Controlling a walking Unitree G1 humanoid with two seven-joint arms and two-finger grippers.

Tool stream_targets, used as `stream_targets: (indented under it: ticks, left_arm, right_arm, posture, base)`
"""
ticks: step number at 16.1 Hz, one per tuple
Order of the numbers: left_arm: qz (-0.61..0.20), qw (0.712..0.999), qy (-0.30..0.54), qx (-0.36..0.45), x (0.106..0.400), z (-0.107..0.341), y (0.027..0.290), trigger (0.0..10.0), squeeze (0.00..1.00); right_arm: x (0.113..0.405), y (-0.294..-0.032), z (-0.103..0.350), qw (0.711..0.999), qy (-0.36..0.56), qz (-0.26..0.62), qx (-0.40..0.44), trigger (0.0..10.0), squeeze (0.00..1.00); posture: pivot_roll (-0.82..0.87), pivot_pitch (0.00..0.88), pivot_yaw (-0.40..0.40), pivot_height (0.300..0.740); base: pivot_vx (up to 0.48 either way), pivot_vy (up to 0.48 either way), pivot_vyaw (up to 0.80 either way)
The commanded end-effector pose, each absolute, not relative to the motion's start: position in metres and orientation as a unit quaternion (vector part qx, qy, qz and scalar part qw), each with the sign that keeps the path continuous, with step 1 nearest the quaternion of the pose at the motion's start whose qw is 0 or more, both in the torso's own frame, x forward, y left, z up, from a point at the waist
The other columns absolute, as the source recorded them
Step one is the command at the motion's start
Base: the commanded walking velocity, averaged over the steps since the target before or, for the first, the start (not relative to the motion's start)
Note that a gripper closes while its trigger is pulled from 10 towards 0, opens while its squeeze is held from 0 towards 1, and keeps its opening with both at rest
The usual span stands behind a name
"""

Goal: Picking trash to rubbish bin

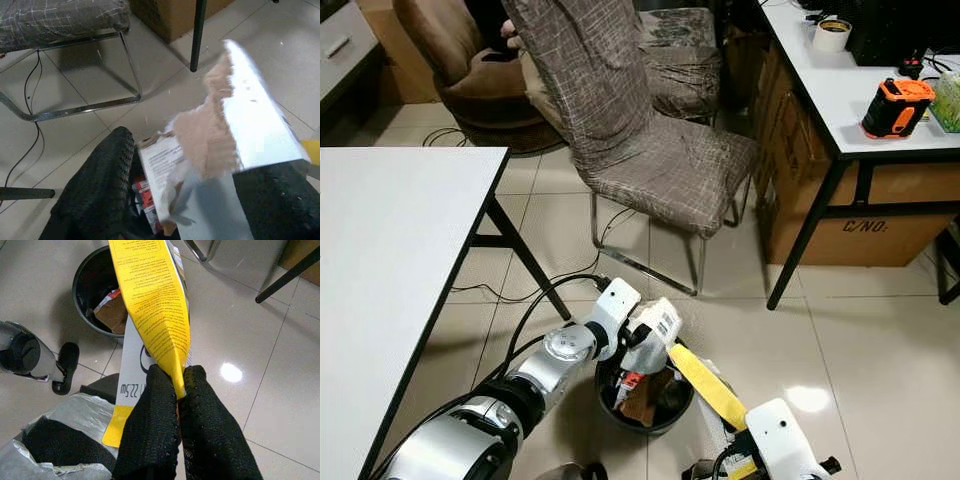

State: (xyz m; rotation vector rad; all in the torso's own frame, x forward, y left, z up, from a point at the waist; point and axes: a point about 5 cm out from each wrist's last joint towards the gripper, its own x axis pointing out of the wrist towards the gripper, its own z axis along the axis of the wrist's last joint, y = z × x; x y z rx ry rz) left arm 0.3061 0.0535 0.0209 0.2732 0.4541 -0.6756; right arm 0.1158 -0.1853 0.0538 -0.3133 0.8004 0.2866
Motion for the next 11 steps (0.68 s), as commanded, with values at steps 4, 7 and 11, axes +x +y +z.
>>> stream_targets:
  ticks: [4, 7, 11]
  left_arm:
    - [-0.347, 0.885, 0.228, 0.21, 0.3, 0.012, 0.057, 10.0, 1.0]
    - [-0.31, 0.883, 0.248, 0.249, 0.3, 0.006, 0.064, 10.0, 0.0]
    - [-0.284, 0.897, 0.252, 0.227, 0.305, 0.01, 0.065, 10.0, 0.0]
  right_arm:
    - [0.115, -0.181, 0.054, 0.898, 0.387, 0.142, -0.151, 10.0, 0.0]
    - [0.116, -0.179, 0.054, 0.901, 0.383, 0.136, -0.15, 10.0, 0.0]
    - [0.118, -0.179, 0.053, 0.9, 0.384, 0.141, -0.153, 10.0, 0.0]
  posture:
    - [-0.23, 0.114, 0.1, 0.74]
    - [-0.23, 0.114, 0.1, 0.74]
    - [-0.22, 0.109, 0.093, 0.74]
  base:
    - [0.0, 0.0, 0.0]
    - [0.0, 0.0, 0.0]
    - [0.0, 0.0, 0.0]
